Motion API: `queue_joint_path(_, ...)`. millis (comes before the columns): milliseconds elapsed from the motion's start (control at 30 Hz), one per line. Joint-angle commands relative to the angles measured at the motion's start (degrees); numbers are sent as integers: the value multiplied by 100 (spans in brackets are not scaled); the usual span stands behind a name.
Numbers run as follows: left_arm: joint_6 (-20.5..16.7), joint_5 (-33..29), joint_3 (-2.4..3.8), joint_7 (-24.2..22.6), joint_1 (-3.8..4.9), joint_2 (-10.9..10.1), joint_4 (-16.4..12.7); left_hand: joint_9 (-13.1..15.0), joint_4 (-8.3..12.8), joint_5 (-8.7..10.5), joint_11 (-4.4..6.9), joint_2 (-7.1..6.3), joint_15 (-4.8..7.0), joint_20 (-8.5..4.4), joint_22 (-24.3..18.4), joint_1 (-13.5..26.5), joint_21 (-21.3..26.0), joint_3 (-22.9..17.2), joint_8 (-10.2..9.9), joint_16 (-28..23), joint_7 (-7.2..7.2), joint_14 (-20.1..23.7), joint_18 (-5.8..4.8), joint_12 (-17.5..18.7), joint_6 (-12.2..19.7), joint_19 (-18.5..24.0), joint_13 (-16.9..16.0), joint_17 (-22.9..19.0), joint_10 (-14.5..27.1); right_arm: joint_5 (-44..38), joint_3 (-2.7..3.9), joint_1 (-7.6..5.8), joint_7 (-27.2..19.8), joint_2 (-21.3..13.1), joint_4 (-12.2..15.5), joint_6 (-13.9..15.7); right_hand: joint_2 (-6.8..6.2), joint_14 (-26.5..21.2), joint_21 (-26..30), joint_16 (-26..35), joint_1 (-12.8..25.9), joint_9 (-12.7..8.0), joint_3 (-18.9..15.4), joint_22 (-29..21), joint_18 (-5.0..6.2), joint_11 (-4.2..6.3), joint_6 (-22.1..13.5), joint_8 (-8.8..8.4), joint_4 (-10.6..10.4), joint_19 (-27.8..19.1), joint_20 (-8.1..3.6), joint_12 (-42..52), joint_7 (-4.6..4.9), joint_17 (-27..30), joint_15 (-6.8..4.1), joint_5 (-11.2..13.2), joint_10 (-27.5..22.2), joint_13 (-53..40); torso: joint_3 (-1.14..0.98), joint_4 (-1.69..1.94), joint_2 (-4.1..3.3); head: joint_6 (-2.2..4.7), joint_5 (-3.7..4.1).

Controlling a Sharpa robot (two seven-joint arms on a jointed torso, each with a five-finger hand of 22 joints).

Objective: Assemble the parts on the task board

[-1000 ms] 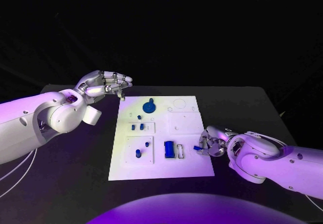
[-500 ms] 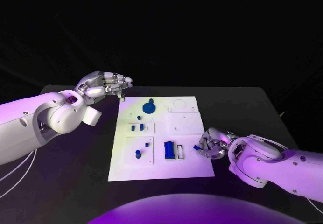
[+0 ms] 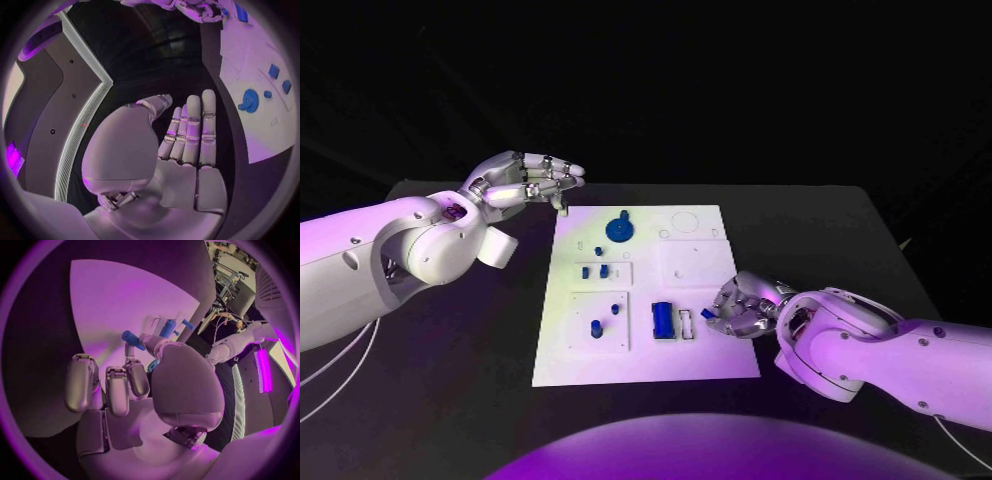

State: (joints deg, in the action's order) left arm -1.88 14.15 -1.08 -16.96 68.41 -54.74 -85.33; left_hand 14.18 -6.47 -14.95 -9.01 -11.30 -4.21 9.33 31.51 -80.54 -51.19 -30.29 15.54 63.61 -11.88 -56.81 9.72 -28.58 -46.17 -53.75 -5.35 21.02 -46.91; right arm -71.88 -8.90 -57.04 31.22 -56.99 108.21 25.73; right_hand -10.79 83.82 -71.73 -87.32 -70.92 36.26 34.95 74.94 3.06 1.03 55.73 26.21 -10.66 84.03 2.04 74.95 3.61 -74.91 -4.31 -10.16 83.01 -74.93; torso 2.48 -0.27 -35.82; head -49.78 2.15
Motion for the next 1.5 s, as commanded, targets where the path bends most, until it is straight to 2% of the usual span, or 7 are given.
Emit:
queue_joint_path(33, 48, 13, 4, -27, 2, 9, -24, -7, -7, -34, 0, 45, -13, 17, 7, -7, -28, -25, 27, -2, -77, 27, 86, -34, 47, 42, 6, 8, 53, 205, 2, 0, 41, 80, -10, 23, 15, 494, -20, -14, 70, 193, 327, 1072, 21, 4, 19, 36, 300, 116, -38, 27, -41, -890, -28, 22, 30, -423, -4, 1, -2, -9, -16)
queue_joint_path(200, 59, 14, 4, -30, 2, 12, -29, -8, -2, -35, -1, 47, -12, 16, 9, -13, -31, -30, 27, -1, -79, 27, 86, -36, 49, 42, 6, 8, 51, 283, 2, 7, 38, 203, -59, -1, -6, 495, -20, -18, 196, 209, 334, 1071, 21, 6, 37, 41, 303, 117, -38, 26, -46, -898, -29, 28, 32, -424, -4, 9, -4, -13, -7)
queue_joint_path(300, 63, 14, 4, -28, 2, 11, -33, -8, -2, -35, -1, 47, -12, 16, 9, -13, -31, -30, 27, -1, -79, 27, 86, -36, 49, 42, 6, 8, 51, 316, 2, 23, 30, 270, -92, 4, -18, 495, -35, -18, 283, 217, 331, 1074, 19, 7, 48, 41, 295, 121, -39, 33, -47, -898, -30, 31, 36, -429, -6, -5, -5, -14, -24)
queue_joint_path(500, 74, 14, 4, -28, 2, 10, -37, -8, 1, -35, -2, 48, -12, 16, 10, -16, -34, -32, 29, 0, -80, 26, 86, -39, 48, 41, 6, 8, 50, 358, 3, 51, -13, 397, -174, 47, -52, 495, -41, -18, 467, 231, 263, 1075, 18, 7, 75, 40, 273, 123, -40, 49, -48, -899, -30, 48, 47, -442, -6, -2, 1, -17, -28)
queue_joint_path(867, 85, 14, 4, -21, 2, 4, -44, -8, 1, -35, -2, 48, -12, 16, 10, -16, -34, -32, 29, 0, -80, 26, 86, -39, 48, 41, 6, 8, 50, 394, 3, 61, -19, 492, -243, -12, -29, 498, -52, -24, 725, 234, 133, 1077, 16, 1, 97, 12, 179, 127, -39, 50, -41, -911, -27, 48, 48, -446, -5, -1, 2, -22, -53)
queue_joint_path(1200, 96, 14, 4, -9, 2, -2, -48, -8, 11, -35, -3, 54, -13, 15, 16, -25, -43, -43, 37, 1, -81, 26, 86, -45, 41, 42, 7, 8, 48, 420, 4, 62, -43, 553, -276, -7, -51, 498, -42, -24, 1168, 230, -82, 1074, 18, -14, 151, -31, -130, 125, -26, 83, -28, -911, -13, 43, 63, -474, -6, 0, 0, -22, -76)
queue_joint_path(1500, 99, 14, 4, -4, 3, -1, -45, -8, 11, -35, -3, 55, -13, 15, 16, -25, -44, -44, 39, 1, -81, 26, 86, -45, 40, 42, 7, 7, 49, 422, 4, 62, -58, 555, -293, -5, -73, 495, -31, -19, 1254, 231, -143, 1071, 20, -15, 161, -41, -213, 122, -24, 67, -27, -901, -12, 41, 54, -465, -7, -7, 4, -22, -112)
